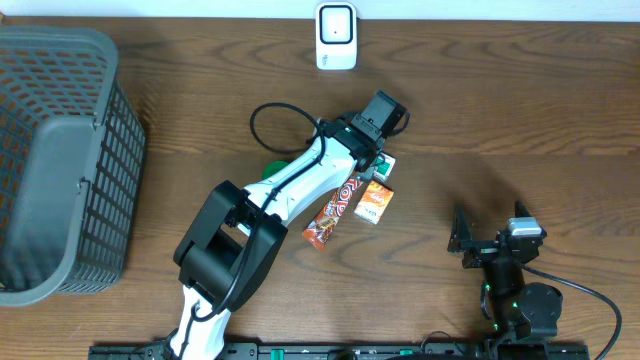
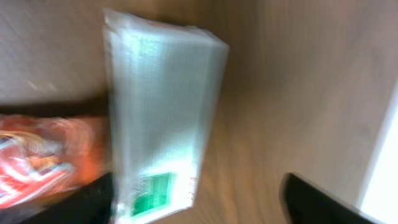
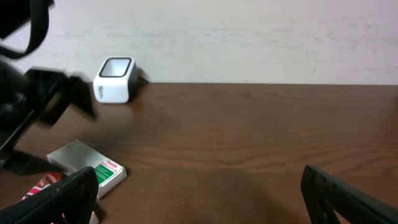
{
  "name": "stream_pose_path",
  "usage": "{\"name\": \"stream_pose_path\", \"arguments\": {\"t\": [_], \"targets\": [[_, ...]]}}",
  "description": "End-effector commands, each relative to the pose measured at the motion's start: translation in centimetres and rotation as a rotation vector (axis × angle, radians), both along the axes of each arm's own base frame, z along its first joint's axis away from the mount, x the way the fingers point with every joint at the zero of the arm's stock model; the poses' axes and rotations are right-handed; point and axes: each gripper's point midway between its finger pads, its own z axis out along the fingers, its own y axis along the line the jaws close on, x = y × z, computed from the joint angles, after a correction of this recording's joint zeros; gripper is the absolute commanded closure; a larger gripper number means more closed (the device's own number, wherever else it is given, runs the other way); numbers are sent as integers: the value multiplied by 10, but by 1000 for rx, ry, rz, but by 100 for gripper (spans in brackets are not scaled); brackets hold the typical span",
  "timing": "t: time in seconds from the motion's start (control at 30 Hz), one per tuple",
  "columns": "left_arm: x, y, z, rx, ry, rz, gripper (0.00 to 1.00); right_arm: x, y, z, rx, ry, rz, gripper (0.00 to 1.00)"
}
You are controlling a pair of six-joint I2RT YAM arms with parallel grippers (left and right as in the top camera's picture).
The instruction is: Scan the item barcode
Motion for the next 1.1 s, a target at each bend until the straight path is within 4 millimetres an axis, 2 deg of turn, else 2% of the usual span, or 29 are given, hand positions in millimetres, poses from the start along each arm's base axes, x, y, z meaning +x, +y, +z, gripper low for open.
{"name": "stream_pose_path", "arguments": {"t": [0.0,0.17,0.23,0.4,0.5,0.57,0.7,0.83,0.87,0.93,0.97,1.0,1.07], "targets": [[19,-7,31,45,-160,-153,6,0,1,0,-5,0,5,1],[19,6,80,210,-310,-345,5,0,1,0,-5,0,5,1],[14,18,103,321,-370,-439,5,0,1,0,-5,0,5,1],[-3,94,203,838,-540,-543,5,0,1,0,-5,0,5,1],[-19,133,264,1087,-617,-602,5,0,1,0,-5,0,5,1],[-28,156,297,1197,-647,-605,5,0,1,0,-5,0,5,1],[-45,221,374,1413,-702,-471,5,0,1,0,-5,0,5,1],[-59,281,437,1507,-768,-262,4,0,3,0,19,0,15,1],[-62,294,448,1524,-776,-219,0,0,3,0,56,3,13,1],[-68,317,462,1563,-780,-180,2,0,3,0,133,8,6,1],[-70,328,463,1575,-768,-177,2,0,3,2,169,3,1,1],[-73,347,455,1593,-711,-201,2,0,2,9,285,-16,-5,1],[-74,358,447,1588,-700,-251,2,-1,12,20,435,-35,56,1]]}}
